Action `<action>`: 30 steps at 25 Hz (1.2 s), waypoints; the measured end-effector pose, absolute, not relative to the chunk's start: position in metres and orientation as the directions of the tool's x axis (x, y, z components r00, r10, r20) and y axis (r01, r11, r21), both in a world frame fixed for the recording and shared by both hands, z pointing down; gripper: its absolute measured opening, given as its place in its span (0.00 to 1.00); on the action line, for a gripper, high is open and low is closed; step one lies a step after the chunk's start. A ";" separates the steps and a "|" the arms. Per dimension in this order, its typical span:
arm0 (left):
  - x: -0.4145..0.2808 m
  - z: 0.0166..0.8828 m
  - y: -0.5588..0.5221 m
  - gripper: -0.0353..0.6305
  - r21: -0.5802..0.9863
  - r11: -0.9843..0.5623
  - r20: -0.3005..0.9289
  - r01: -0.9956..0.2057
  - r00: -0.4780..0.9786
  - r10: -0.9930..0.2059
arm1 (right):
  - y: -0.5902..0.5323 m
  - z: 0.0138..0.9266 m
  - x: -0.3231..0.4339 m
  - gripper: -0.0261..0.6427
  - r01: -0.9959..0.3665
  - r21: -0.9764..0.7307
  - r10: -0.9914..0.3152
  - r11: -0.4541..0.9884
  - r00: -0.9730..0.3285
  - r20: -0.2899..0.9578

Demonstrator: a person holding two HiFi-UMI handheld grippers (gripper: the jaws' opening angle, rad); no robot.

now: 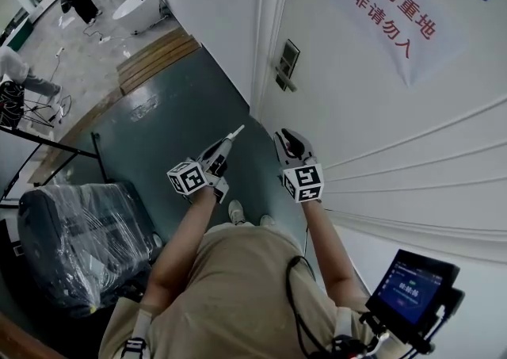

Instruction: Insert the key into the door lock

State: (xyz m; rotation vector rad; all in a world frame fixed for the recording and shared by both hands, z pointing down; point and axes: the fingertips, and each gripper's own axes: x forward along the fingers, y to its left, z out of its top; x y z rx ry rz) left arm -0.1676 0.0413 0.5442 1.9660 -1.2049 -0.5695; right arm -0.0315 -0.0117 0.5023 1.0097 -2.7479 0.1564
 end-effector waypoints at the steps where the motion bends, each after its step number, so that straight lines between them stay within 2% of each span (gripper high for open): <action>1: -0.171 0.545 0.040 0.10 0.786 -0.281 0.005 -0.551 0.461 -0.887 | -0.012 0.503 -0.036 0.13 -0.652 -0.029 -0.630 0.758 -0.742 0.230; 17: -0.195 0.563 0.010 0.10 0.810 -0.307 -0.020 -0.499 0.500 -0.866 | -0.024 0.519 -0.047 0.13 -0.696 0.012 -0.677 0.718 -0.694 0.245; 30: -0.152 0.563 -0.045 0.10 0.837 -0.260 0.031 -0.481 0.517 -0.856 | -0.085 0.513 -0.004 0.13 -0.680 -0.012 -0.656 0.733 -0.711 0.253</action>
